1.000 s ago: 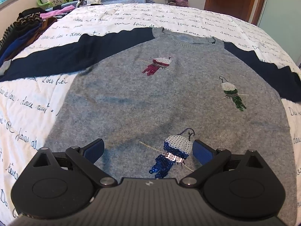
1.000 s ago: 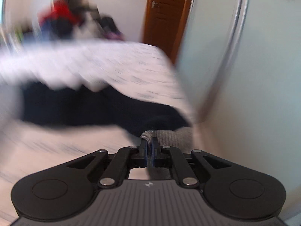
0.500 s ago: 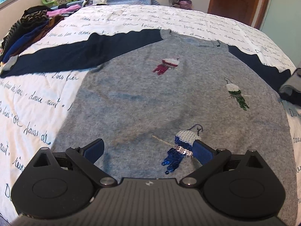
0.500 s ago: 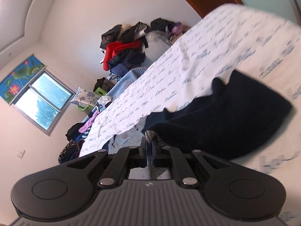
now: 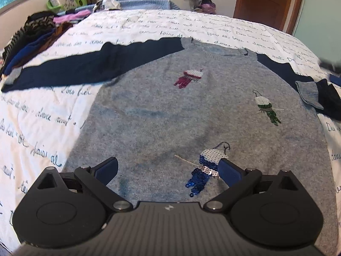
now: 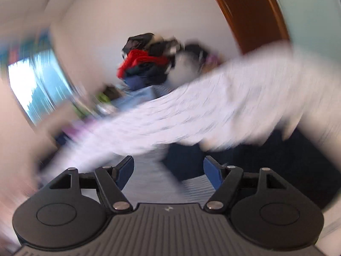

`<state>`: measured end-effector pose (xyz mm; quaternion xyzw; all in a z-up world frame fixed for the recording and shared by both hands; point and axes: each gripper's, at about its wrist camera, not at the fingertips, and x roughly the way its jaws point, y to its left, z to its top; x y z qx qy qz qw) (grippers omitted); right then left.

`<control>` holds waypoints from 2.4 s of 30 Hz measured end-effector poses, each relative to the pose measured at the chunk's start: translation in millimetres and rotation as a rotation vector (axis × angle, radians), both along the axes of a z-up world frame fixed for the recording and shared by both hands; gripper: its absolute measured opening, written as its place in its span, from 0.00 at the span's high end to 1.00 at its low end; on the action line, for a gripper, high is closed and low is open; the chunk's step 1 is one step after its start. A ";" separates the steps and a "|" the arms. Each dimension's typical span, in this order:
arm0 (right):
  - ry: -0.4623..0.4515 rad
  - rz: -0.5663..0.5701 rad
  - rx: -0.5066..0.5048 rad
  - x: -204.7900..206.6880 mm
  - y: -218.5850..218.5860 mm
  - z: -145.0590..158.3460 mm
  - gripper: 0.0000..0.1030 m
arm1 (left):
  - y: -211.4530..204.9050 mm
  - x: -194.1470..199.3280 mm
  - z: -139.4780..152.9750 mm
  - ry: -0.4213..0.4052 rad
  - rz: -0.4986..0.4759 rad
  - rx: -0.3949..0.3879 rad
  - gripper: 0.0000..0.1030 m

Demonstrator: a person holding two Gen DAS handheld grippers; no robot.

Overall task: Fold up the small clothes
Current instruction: 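Lift the navy sleeve by its cuff and carry it across the sweater body, then lay the navy sleeve across the sweater body and open the right gripper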

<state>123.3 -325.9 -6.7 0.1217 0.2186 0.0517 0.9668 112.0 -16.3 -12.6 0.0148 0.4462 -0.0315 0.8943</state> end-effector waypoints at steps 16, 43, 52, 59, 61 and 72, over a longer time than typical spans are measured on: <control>0.003 0.139 -1.035 -16.6 95.9 -91.8 0.74 | 0.1 2.3 -1.1 -0.001 0.001 -0.004 0.04; 0.080 0.154 -0.875 -1.2 84.7 -81.2 0.90 | 16.3 3.1 -9.4 0.043 0.033 -0.058 0.04; 0.037 0.136 -0.804 -3.2 80.3 -68.7 0.95 | 21.1 2.2 -7.5 0.036 0.041 -0.056 0.04; -0.002 0.029 -0.269 -0.6 19.8 4.4 0.95 | 29.2 3.3 -3.5 0.025 0.053 -0.084 0.04; -0.009 -0.001 -0.142 3.8 3.8 21.0 0.95 | 31.0 1.6 -2.6 0.023 0.053 -0.088 0.04; -0.136 -0.051 0.289 14.3 -21.1 73.5 0.95 | 49.0 -1.5 0.6 0.013 0.079 -0.113 0.04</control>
